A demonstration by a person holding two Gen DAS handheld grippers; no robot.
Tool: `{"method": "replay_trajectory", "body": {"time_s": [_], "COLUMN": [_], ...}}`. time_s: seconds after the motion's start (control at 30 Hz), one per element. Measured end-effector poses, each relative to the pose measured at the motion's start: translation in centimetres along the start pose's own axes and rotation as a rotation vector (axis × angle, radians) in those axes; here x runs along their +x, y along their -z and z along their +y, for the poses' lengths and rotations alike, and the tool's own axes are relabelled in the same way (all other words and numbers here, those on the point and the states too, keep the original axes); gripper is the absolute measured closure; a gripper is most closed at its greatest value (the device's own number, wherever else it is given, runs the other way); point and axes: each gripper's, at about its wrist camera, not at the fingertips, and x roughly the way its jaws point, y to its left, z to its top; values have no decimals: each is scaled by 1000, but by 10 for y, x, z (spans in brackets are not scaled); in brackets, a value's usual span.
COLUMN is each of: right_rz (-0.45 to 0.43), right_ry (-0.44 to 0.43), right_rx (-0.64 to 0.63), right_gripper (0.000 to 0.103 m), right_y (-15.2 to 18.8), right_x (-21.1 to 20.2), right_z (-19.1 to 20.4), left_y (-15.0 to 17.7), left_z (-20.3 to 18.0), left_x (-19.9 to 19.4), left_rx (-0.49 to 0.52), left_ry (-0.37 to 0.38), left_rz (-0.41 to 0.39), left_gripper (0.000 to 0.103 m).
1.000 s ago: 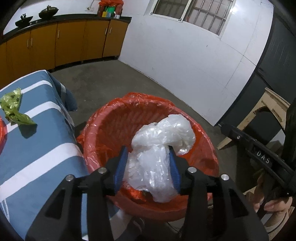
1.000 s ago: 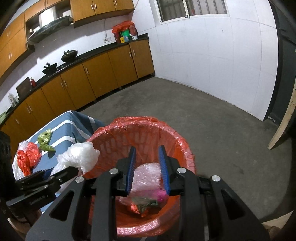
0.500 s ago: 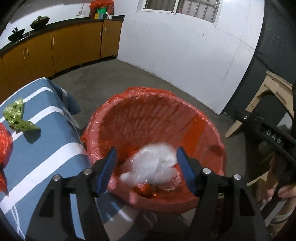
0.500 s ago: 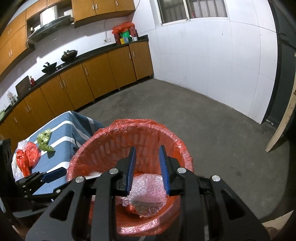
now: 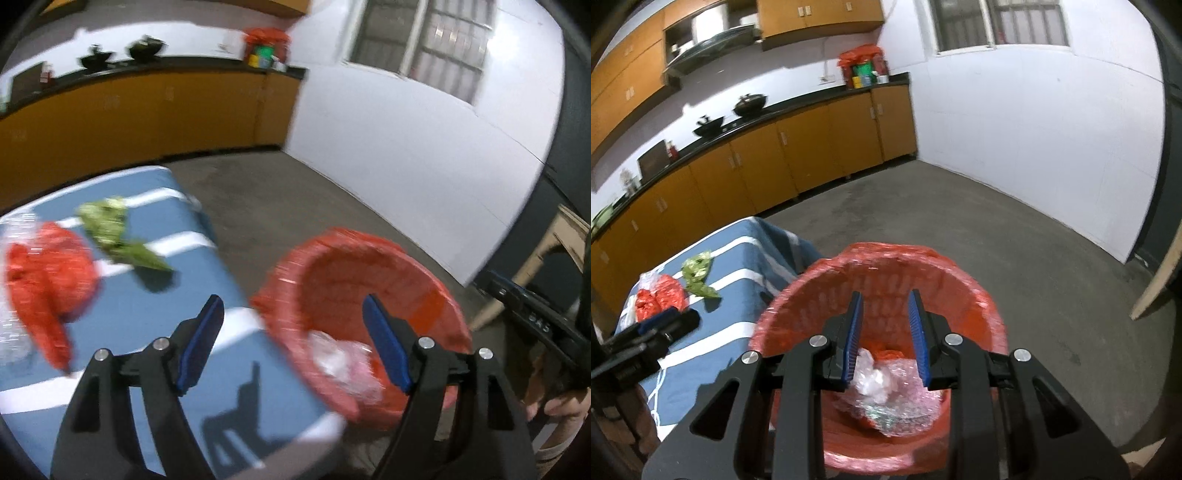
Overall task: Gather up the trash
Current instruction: 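Return both tools to the table while right tool grasps green paw-print bag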
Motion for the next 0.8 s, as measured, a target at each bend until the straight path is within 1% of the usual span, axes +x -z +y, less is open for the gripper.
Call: {"method": "replay_trajectory", "body": {"time_s": [0.07,0.1,0.13,0.17,0.2,0.23,0.27,0.37,0.4,0.47,0.57,0.67,0.8], "right_rz": [2,2,1,0,-3,-4,-3,5,12,24,45,68,101], "right_ry": [-28,-44,-65,-79,-98,-122,-135,-198,-220,-253,-301,-346,-370], "right_rx": [-30,-46,-64,-74,-84,-98,-106,-143,-156,-178,-218,-253,-306], "right_gripper": [76,76,74,67,63,62,62,62,62,62,62,62,62], "right_y": [-4,-6,-9,-10,-12,-14,-15,-19,-20,-20,-19,-17,-12], "right_x": [3,5,8,9,11,14,16,26,31,39,52,67,91], "right_z": [16,25,37,43,53,66,75,109,122,143,174,208,246], "left_y": [-2,-1,-1,-1,1,3,4,15,18,27,40,48,54], "left_z": [19,35,46,56,70,86,95,147,157,191,232,253,278], "left_x": [-13,-23,-29,-35,-43,-52,-57,-82,-88,-103,-124,-141,-154], "left_rx": [-17,-33,-45,-55,-71,-89,-101,-165,-179,-231,-307,-350,-380], "left_ry": [-62,-108,-139,-166,-208,-250,-272,-380,-402,-465,-525,-563,-597], "left_rz": [-31,-49,-58,-66,-76,-83,-86,-97,-99,-98,-99,-106,-115], "left_gripper": [27,27,27,27,27,27,27,27,27,27,27,27,27]}}
